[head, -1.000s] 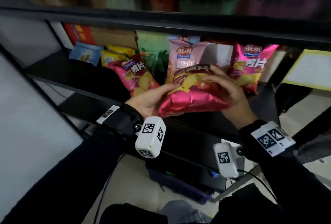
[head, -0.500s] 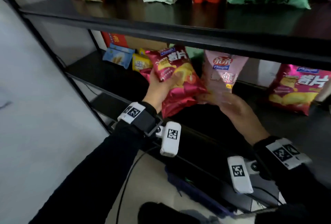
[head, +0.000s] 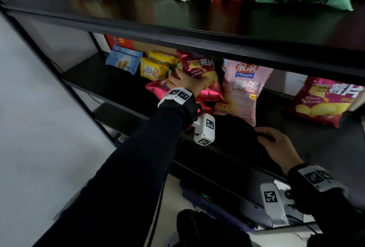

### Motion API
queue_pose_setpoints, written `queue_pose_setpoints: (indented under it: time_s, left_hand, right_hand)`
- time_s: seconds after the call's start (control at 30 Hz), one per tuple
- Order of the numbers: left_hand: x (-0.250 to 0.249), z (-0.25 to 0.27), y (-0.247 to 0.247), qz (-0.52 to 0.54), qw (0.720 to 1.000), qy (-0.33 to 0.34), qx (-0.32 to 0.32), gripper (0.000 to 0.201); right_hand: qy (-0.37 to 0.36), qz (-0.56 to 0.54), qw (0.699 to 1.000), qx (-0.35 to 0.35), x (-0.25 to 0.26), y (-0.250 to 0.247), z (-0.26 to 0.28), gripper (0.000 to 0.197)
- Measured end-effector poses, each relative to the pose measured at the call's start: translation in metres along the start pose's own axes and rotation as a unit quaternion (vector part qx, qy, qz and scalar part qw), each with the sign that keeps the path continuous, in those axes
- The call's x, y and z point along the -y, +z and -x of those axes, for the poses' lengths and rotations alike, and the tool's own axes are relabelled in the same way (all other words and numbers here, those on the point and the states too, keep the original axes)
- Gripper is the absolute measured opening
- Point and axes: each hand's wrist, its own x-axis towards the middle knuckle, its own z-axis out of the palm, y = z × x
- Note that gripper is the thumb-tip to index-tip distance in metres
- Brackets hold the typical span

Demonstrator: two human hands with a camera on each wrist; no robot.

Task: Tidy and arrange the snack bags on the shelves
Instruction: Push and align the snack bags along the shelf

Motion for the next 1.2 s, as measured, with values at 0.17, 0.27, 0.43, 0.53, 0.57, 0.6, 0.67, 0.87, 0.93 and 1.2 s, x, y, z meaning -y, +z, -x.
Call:
queue_pose_setpoints:
  time_s: [0.17,0.27,0.43,0.53,0.57,0.6,0.67,0.87,0.93,1.2]
  left_hand:
    - [-0.007,0.008,-0.010,0.043,0.992,0.084,-0.085,0.084]
    - [-0.008,0.027,-0.007,0.166,0.960,0.186,-0.126,0.051]
    - [0.002,0.076,0.028,0.252,0.922,0.292,0.041,0.026]
    - [0.010,0.093,0.062,0.234,0.913,0.288,0.172,0.018]
    - [0.014,0.096,0.073,0.235,0.907,0.285,0.201,0.017]
    - [0.017,0.097,0.082,0.237,0.901,0.280,0.232,0.019]
    - [0.022,0.098,0.097,0.229,0.893,0.254,0.294,0.025]
    - [0.021,0.092,0.110,0.145,0.910,0.221,0.321,0.025]
    - [0.021,0.090,0.110,0.144,0.908,0.221,0.326,0.025]
    - [0.027,0.094,0.110,0.173,0.915,0.161,0.326,0.035]
  right_hand:
    - [0.030,-0.037,0.985,-0.166,-0.003,-0.023,-0.010,0.021]
    - [0.076,-0.049,0.917,-0.389,0.000,-0.057,-0.022,0.041]
    - [0.118,-0.126,0.920,-0.350,0.012,-0.099,-0.047,0.094]
    - [0.143,-0.137,0.945,-0.261,0.008,-0.111,-0.056,0.103]
    - [0.150,-0.132,0.947,-0.250,0.005,-0.113,-0.058,0.103]
    - [0.153,-0.127,0.949,-0.245,0.002,-0.115,-0.061,0.102]
    - [0.156,-0.101,0.955,-0.230,-0.005,-0.116,-0.063,0.092]
    - [0.124,0.036,0.975,-0.179,-0.013,-0.108,-0.051,0.040]
    - [0.118,0.032,0.974,-0.190,-0.012,-0.107,-0.042,0.038]
    - [0.076,-0.088,0.959,-0.257,-0.025,-0.089,0.016,0.039]
